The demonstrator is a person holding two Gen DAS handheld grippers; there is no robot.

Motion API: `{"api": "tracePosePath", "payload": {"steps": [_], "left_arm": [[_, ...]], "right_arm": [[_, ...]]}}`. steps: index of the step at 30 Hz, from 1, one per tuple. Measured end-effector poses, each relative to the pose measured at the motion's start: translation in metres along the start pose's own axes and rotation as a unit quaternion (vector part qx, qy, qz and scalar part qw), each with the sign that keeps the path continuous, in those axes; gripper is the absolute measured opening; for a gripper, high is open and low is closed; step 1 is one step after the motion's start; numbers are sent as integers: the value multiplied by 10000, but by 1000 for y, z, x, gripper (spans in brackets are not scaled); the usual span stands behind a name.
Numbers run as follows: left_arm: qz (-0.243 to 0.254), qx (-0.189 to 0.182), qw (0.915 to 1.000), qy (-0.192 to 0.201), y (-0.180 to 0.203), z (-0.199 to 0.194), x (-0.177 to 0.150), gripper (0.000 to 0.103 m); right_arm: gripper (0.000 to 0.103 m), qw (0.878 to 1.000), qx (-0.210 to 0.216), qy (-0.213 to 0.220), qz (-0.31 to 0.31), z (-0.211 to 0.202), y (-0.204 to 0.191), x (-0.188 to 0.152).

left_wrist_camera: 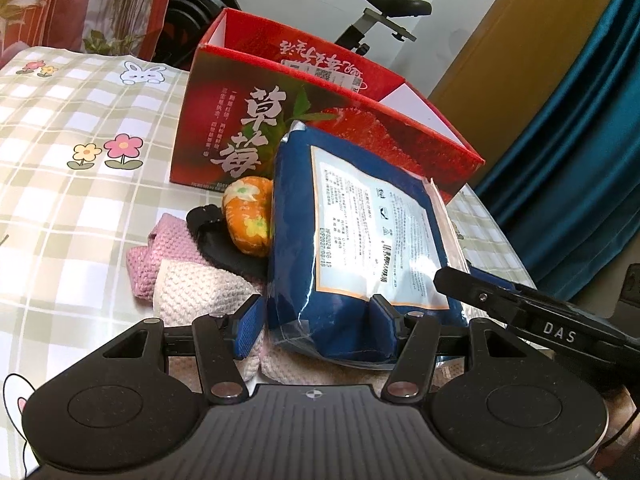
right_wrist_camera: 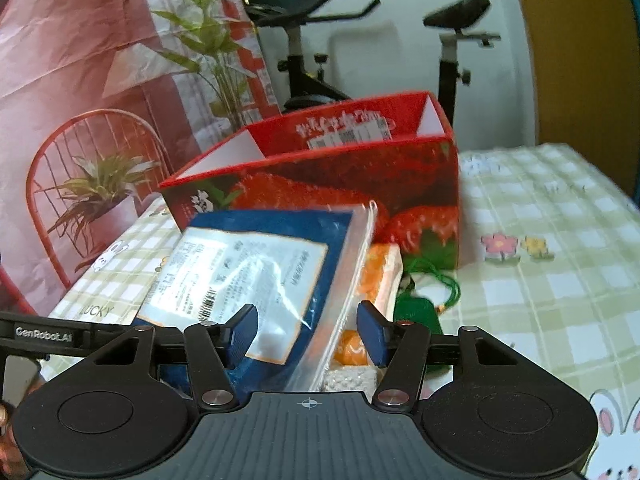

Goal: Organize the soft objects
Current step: 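Grasp the blue zip bag with the right gripper, then carry the blue zip bag with the right gripper over the red box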

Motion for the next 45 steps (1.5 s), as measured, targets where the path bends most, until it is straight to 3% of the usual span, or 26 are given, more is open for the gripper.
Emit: {"api": "tracePosePath", "payload": {"steps": [3, 6, 10, 21, 25, 28, 31, 40, 45], "left_arm": [[11, 9, 10000, -10, -1, 2, -2, 61], [-7, 22, 10000, -2, -1, 1, -2, 61], [90, 125, 9998, 82, 1, -5, 1, 57], [165, 152, 9997, 67, 5, -16, 1, 51], [32, 300, 9995, 115, -3, -19, 9, 64], [26, 445, 9985, 310, -7, -24, 22, 65], [179, 427, 9977, 488, -4, -24, 34, 65], [532, 382, 9971, 383, 9, -7, 30, 65], [799, 535, 9949, 321, 14, -5, 30, 64]], "right_arm": [[51, 10000, 29, -19, 38, 2, 0, 0], [27, 10000, -2, 20, -76, -1, -4, 2], [11, 9989, 90, 182, -418, -12, -17, 9], [9, 9991, 204, -33, -380, -13, -20, 2], [7, 9985, 198, -81, -513, -12, -23, -1], [7, 9986, 195, -89, -489, -11, -23, -2], [7, 9986, 190, -105, -472, -10, -21, -3], [7, 9985, 214, -132, -481, -9, -20, -4], [8, 9986, 206, -148, -475, -8, -21, -4]]}}
Point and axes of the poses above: each gripper's, at about its wrist camera, not at the fingertips, and z roughly the way its jaws point, y to its right, x to its top, the point moved 6 cm from there along z, roughly the way its jaws point, and after that the axes turned 1 degree about z, right-handed, at the moved point
